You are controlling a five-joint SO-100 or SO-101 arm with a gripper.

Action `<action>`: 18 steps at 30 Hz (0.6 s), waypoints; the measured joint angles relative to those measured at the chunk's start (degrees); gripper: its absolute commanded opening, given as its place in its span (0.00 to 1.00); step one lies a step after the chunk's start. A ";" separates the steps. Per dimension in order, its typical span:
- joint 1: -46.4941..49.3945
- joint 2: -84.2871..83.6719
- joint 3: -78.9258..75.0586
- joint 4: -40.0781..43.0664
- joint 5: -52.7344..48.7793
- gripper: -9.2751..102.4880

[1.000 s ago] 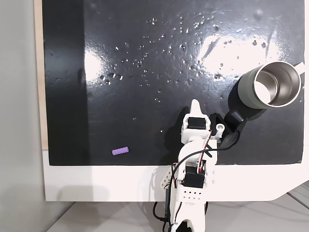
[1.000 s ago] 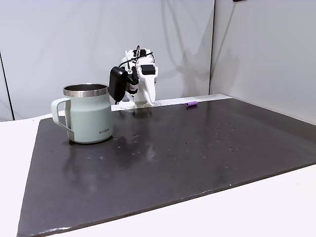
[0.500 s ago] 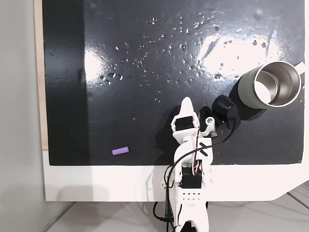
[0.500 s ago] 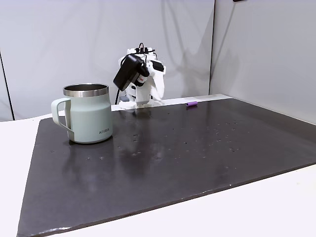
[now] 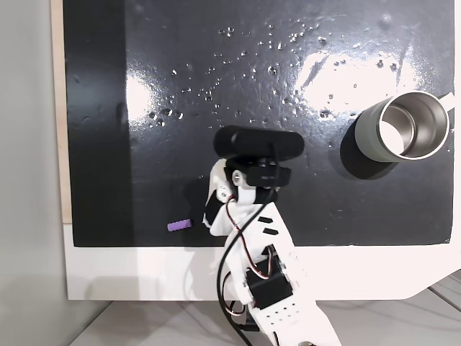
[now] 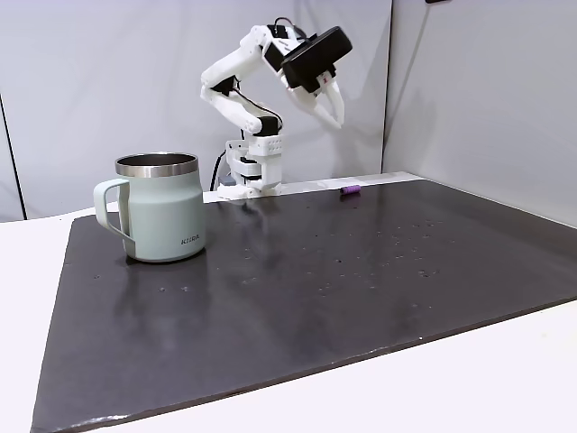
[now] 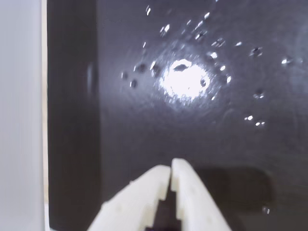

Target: Grasp a pengrip and put it in the cup.

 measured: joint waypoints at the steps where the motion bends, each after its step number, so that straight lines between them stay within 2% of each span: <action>1: -1.41 -3.52 -3.78 1.93 -1.41 0.10; 10: -14.41 -25.93 -28.39 17.49 -15.03 0.10; 18: -18.28 -36.21 -36.21 24.61 -27.95 0.11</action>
